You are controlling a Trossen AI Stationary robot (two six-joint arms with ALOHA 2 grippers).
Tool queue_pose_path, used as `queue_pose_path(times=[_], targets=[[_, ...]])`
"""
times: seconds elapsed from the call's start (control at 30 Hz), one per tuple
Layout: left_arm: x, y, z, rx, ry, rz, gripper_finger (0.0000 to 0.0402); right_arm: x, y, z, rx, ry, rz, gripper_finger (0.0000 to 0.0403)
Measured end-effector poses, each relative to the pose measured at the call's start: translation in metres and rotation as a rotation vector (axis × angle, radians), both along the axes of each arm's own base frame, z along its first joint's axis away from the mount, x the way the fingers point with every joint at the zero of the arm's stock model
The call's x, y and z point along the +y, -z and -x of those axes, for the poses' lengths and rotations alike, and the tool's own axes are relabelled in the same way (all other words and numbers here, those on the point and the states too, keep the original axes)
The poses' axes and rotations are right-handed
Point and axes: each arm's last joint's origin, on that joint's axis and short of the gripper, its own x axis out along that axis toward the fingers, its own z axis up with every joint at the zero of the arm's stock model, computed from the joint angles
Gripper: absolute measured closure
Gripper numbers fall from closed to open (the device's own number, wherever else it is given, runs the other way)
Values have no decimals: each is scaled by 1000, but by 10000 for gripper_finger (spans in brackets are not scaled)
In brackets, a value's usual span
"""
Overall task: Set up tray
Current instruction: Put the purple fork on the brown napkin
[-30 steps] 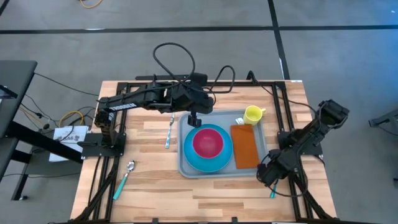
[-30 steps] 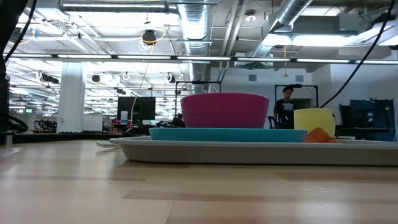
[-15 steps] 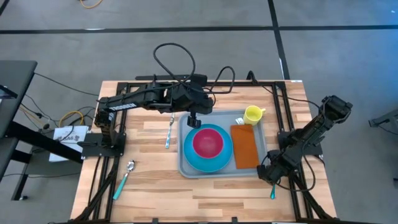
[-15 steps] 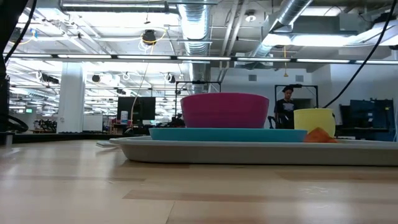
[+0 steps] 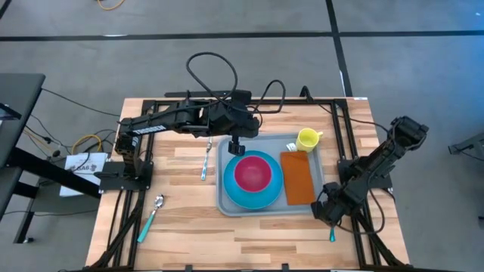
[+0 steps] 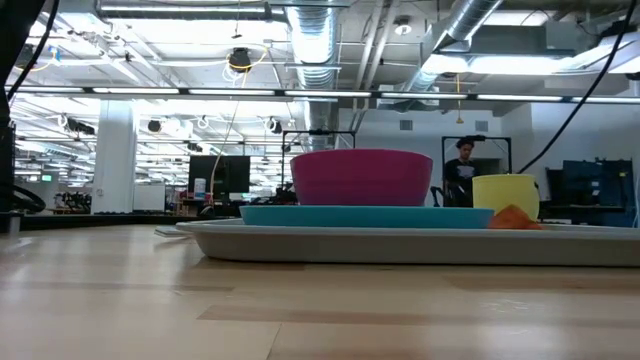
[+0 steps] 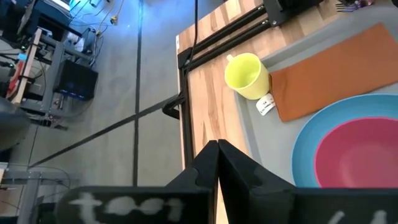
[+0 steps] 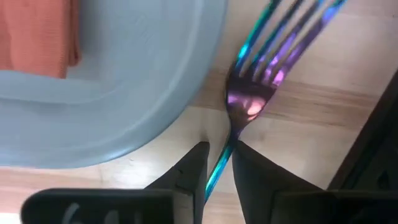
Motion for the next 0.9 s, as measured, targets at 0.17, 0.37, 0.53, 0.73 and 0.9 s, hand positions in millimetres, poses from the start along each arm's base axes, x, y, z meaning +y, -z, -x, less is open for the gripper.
queue_pose_path(times=[0.17, 0.37, 0.53, 0.73, 0.9], targets=[[0, 0, 0, 0, 0, 0, 401, 3, 5, -1, 27, 20, 28, 377], [0, 0, 0, 0, 0, 0, 401, 3, -10, -3, -1, -4, 84, 391], [0, 0, 0, 0, 0, -1, 401, 11, -46, -10, 26, 1, 78, 398], [0, 0, 0, 0, 0, -1, 401, 13, -84, -15, 5, 36, 203, 400], [0, 0, 0, -1, 1, -1, 401, 3, -93, -32, -229, 82, 378, 400]])
